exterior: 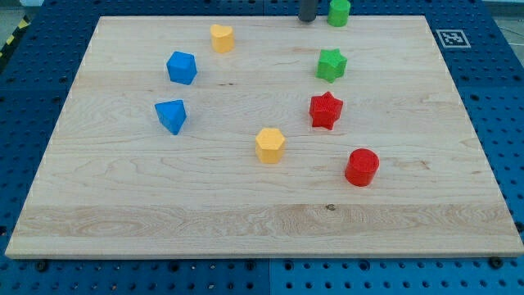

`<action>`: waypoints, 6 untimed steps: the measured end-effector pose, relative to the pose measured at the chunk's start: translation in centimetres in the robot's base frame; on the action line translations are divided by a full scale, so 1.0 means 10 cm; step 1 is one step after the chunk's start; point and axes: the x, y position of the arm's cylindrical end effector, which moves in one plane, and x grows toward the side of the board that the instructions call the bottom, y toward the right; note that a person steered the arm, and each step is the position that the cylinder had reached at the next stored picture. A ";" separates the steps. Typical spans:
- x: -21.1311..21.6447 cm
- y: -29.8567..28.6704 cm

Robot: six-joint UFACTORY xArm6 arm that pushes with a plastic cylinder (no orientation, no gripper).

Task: Move the green circle slightly to the top right side of the board

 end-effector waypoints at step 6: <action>-0.01 0.22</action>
